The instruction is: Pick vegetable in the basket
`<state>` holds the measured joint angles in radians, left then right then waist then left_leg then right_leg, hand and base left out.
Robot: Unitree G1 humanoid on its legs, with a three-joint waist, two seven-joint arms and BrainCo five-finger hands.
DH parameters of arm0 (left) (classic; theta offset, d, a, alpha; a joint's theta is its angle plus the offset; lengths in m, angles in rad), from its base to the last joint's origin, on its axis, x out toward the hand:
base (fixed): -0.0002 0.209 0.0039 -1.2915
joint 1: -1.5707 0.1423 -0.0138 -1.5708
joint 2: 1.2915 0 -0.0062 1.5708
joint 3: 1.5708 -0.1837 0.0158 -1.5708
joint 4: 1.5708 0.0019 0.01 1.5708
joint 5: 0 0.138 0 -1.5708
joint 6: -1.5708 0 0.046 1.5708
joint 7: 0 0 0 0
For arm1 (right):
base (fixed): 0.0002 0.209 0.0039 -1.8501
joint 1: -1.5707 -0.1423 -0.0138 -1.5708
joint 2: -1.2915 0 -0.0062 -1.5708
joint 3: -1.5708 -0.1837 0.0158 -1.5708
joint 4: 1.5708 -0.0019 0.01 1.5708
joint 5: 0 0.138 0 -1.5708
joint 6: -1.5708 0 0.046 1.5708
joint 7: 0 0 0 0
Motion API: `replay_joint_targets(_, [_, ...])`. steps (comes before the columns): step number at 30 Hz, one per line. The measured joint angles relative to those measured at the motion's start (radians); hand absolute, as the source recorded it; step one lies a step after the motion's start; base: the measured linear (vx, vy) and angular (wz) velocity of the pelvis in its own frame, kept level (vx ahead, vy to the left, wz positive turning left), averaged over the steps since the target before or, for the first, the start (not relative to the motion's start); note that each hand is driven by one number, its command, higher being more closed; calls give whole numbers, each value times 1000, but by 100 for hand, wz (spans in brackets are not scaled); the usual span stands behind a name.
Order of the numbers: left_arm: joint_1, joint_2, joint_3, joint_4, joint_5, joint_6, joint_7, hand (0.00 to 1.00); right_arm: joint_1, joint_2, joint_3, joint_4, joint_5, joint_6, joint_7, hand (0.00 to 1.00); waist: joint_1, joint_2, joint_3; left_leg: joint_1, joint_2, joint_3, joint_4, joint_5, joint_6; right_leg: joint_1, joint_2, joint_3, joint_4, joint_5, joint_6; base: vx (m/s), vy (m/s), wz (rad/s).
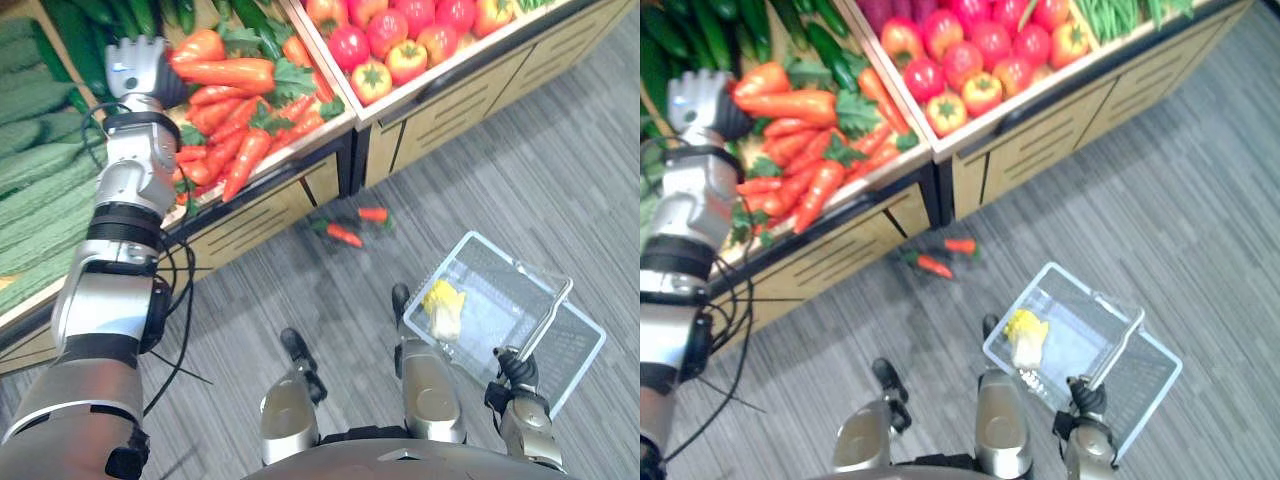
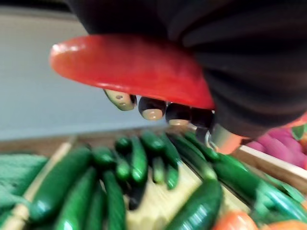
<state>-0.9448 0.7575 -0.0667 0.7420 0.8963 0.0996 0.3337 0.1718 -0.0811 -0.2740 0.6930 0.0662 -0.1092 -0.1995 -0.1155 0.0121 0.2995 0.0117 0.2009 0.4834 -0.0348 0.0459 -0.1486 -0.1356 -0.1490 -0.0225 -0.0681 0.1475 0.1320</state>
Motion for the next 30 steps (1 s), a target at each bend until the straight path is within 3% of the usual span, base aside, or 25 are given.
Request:
replay_joint_targets(5, [133, -29, 48, -253, -4, 6, 25, 100, 26, 3, -33, 7, -11, 20, 2, 100, 4, 8, -61, 48, -15, -12, -22, 0, 1, 51, -11, -20, -11, -8, -1, 20, 6, 6])
replay_joint_targets(8, [255, -125, 57, -408, -6, -7, 43, 100, 33, 3, -41, 3, -11, 40, 2, 100, 5, 5, -90, 80, -24, -3, -39, 0, 1, 67, -14, -8, -10, -8, 0, 9, 3, -13])
replay_joint_targets(10, [347, -231, 29, -482, -12, -27, 45, 100, 47, 14, -41, -48, -13, 53, 2, 100, 2, 4, -90, 106, -33, 13, -55, 0, 1, 69, -15, 16, -3, -11, 3, -25, 6, -24])
replay_joint_targets(14, [454, -378, -105, -482, -14, -68, 45, 100, 82, 50, -10, -241, -34, 63, 1, 100, -12, -15, -87, 111, -52, 81, -63, -1, 2, 1, -15, 92, 45, -12, 7, -39, 1, -50])
replay_joint_targets(17, [515, -508, -210, -421, -13, -108, 28, 100, 120, 77, 45, -396, -55, 63, -1, 100, -33, -49, -78, 133, -58, 139, -54, -9, 9, -40, -12, 93, 97, -31, -4, -21, -13, -60])
replay_joint_targets(18, [539, -541, -245, -394, -13, -111, 10, 100, 140, 89, 71, -462, -54, 63, -1, 100, -32, -64, -72, 151, -52, 184, -32, -22, 11, -63, -28, 9, 138, -67, -86, 6, -5, -96])
replay_joint_targets(19, [560, -555, -266, -383, -13, -111, -5, 100, 147, 92, 87, -505, -54, 63, -1, 100, -31, -66, -72, 153, -36, 218, 6, -48, 15, -79, -50, -98, 172, -94, -208, 0, 16, -131])
replay_joint_targets(20, [572, -581, -293, -351, -13, -116, -26, 100, 144, 91, 103, -548, -54, 60, 0, 100, -33, -59, -76, 153, -17, 260, 40, -71, 47, -87, -73, -234, 206, -162, -361, 1, 36, -117])
replay_joint_targets(21, [576, -593, -299, -343, -13, -119, -39, 100, 139, 90, 109, -563, -54, 57, 2, 100, -32, -57, -77, 166, -12, 289, 45, -76, 61, -92, -83, -295, 222, -202, -418, 29, 65, -137])
replay_joint_targets(22, [588, -613, -303, -339, -14, -129, -55, 100, 126, 90, 127, -594, -53, 54, 3, 100, -26, -59, -80, 189, -7, 349, 45, -81, 65, -97, -110, -394, 246, -249, -426, 52, 54, -150])
replay_joint_targets(23, [600, -632, -305, -331, -14, -138, -68, 100, 113, 91, 152, -610, -52, 39, 7, 100, -15, -53, -84, 215, 15, 409, 60, -103, 34, -125, -157, -485, 332, -270, -385, 83, 36, -147])
replay_joint_targets(24, [611, -636, -305, -327, -14, -142, -75, 100, 110, 91, 171, -612, -52, 35, 11, 100, -13, -65, -92, 224, 14, 438, 89, -121, 7, -138, -183, -531, 390, -264, -382, 126, -7, -175])
replay_joint_targets(25, [655, -628, -307, -327, -23, -148, -89, 100, 126, 94, 235, -612, -52, 37, 23, 100, 8, -117, -124, 239, 22, 503, 191, -158, 12, -132, -182, -596, 394, -122, -440, 255, -164, -211])
replay_joint_targets(26, [678, -629, -293, -288, -44, -146, -93, 100, 91, 85, 308, -611, -51, 37, 40, 100, 41, -110, -130, 203, 108, 536, 382, -235, 37, -120, -142, -600, 304, -16, -375, 222, -158, -219])
replay_joint_targets(27, [674, -624, -293, -266, -55, -150, -97, 100, 76, 81, 333, -612, -51, 34, 48, 100, 45, -112, -131, 174, 96, 533, 380, -271, 29, -119, -112, -584, 234, 36, -362, 102, -118, -206])
replay_joint_targets(28, [671, -651, -294, -245, -63, -158, -102, 100, 38, 66, 365, -626, -51, 31, 67, 100, 51, -83, -138, 119, 49, 560, 240, -227, 82, -123, -61, -560, 123, 72, -364, -47, 34, -165])
replay_joint_targets(29, [683, -664, -292, -239, -65, -160, -104, 100, 24, 57, 379, -624, -51, 30, 76, 100, 59, -70, -137, 132, 53, 575, 244, -198, 35, -144, -69, -598, 194, -33, -344, -15, 32, -160])
replay_joint_targets(30, [689, -694, -280, -196, -81, -156, -111, 100, 20, 48, 408, -625, -51, 34, 89, 100, 47, -46, -140, 138, 65, 628, 270, -200, 40, -164, -144, -684, 335, -135, -279, 105, -21, -101])
